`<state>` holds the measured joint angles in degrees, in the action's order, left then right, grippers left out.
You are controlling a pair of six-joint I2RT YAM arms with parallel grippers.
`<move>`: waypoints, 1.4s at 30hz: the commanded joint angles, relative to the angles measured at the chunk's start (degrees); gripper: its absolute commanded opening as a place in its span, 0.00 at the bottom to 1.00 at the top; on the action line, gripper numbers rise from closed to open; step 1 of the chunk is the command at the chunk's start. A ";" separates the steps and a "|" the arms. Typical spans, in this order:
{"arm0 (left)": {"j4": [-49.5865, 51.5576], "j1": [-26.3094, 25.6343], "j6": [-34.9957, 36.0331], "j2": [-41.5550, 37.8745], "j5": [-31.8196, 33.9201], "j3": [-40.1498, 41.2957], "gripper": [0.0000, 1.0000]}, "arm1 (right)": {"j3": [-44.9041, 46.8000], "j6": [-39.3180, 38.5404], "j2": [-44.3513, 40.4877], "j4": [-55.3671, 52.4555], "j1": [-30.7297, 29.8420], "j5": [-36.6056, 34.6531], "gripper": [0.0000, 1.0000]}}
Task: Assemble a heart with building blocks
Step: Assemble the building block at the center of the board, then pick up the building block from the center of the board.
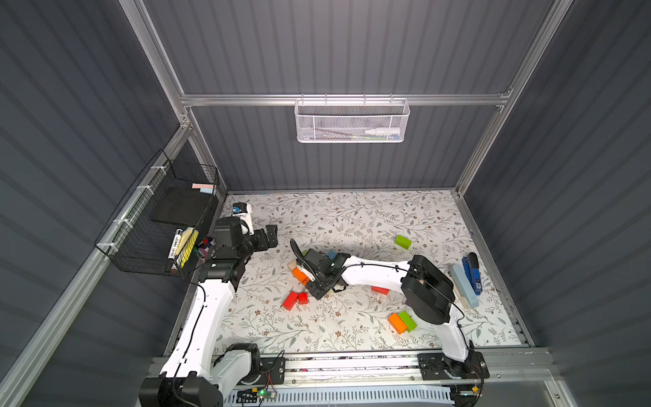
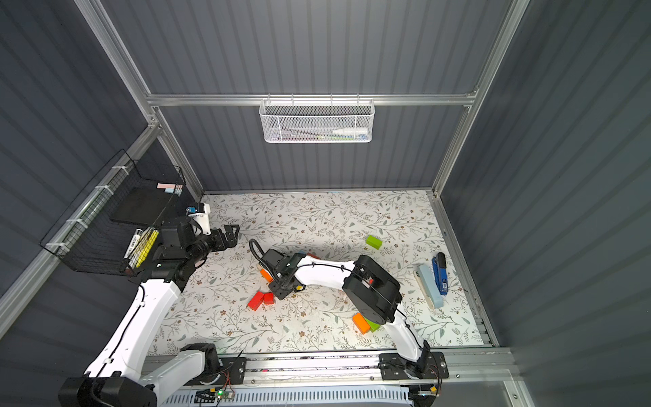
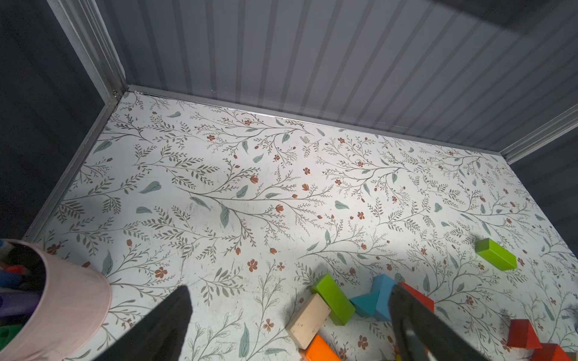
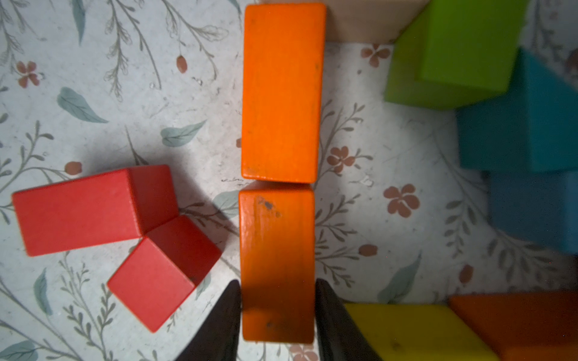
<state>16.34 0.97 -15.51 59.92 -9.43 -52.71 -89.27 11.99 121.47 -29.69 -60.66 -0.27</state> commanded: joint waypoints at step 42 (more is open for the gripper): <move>2.72 3.60 -5.22 0.09 13.38 0.47 0.99 | -7.35 -28.86 2.76 -2.76 -4.44 6.23 0.56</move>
<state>17.89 4.25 -19.25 61.43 0.80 -52.71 -94.74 -13.39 123.13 -30.41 -64.58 8.60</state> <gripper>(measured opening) 0.992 0.558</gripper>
